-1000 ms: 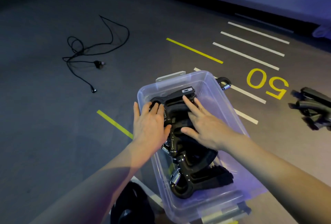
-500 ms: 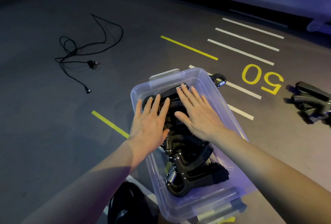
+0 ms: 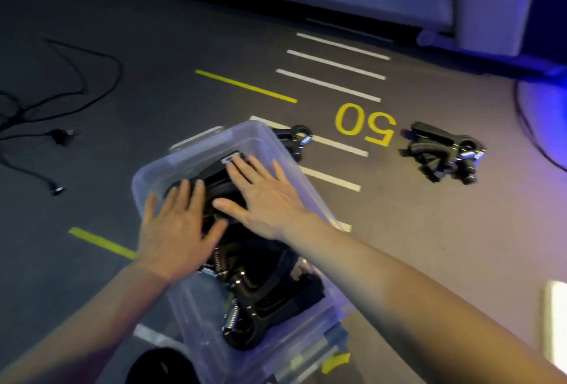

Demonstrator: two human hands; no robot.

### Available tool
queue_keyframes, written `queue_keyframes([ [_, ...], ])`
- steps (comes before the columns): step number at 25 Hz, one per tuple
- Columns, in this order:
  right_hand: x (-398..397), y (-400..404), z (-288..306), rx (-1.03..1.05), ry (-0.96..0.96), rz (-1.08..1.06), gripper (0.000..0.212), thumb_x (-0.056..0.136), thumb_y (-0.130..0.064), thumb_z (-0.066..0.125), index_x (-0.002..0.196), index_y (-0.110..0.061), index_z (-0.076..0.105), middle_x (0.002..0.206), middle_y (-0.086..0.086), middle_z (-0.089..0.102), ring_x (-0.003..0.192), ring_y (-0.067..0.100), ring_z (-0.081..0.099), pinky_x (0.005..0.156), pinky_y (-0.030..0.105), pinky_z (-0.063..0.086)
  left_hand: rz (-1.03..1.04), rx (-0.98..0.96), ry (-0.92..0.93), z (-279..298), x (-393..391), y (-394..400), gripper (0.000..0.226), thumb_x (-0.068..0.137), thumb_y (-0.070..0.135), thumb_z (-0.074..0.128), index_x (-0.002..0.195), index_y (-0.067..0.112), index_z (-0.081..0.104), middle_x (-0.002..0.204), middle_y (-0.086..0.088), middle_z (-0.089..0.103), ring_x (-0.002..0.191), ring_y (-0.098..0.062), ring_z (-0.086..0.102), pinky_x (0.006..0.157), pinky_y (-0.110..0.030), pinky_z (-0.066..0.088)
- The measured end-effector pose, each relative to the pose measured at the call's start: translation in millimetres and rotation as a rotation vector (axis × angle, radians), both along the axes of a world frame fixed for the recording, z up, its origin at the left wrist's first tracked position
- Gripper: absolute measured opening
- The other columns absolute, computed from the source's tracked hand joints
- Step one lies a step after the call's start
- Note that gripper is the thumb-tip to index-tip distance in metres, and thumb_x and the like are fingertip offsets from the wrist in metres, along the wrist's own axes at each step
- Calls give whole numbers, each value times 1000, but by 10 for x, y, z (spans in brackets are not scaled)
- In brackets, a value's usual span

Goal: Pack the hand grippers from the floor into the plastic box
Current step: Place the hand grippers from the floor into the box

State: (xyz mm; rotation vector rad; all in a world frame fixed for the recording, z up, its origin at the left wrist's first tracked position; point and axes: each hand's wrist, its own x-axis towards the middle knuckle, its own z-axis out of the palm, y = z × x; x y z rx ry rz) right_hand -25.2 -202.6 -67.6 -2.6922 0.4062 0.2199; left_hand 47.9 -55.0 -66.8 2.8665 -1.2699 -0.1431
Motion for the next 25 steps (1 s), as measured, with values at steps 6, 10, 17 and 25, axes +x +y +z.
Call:
queue_keyframes([
  [6, -538, -554, 244, -54, -633, -308, 59, 91, -46, 34, 134, -9, 49, 145, 8, 42, 130, 26, 42, 110, 39, 30, -93, -338, 117, 303, -429, -623, 83, 82, 59, 26, 145, 5, 19, 153, -16, 16, 140, -31, 18, 110, -53, 11],
  [10, -1130, -1359, -77, -116, -383, -759, 55, 93, -46, 34, 135, -13, 46, 146, 6, 38, 136, 22, 31, 114, 44, 12, -272, -327, 234, 339, -842, -1038, 88, 79, 66, 14, 147, 13, -2, 154, -2, -13, 142, -17, -12, 111, -35, -8],
  [17, -1820, -2525, -535, 35, -42, -1082, 57, 93, -49, 29, 135, -14, 42, 149, 13, 32, 137, 34, 26, 112, 47, 21, -342, -136, 147, 65, -990, -1385, 91, 77, 72, -6, 147, 14, -7, 152, 0, -22, 138, -18, -27, 108, -41, -16],
  [25, -1813, -2936, -658, 267, 129, -939, 52, 100, -42, 31, 140, -11, 41, 157, 12, 9, 141, 32, 20, 114, 39, 16, -401, -100, 53, -38, -972, -1383, 83, 91, 67, 12, 143, 5, 28, 153, -9, 20, 140, -28, 9, 107, -48, 0],
])
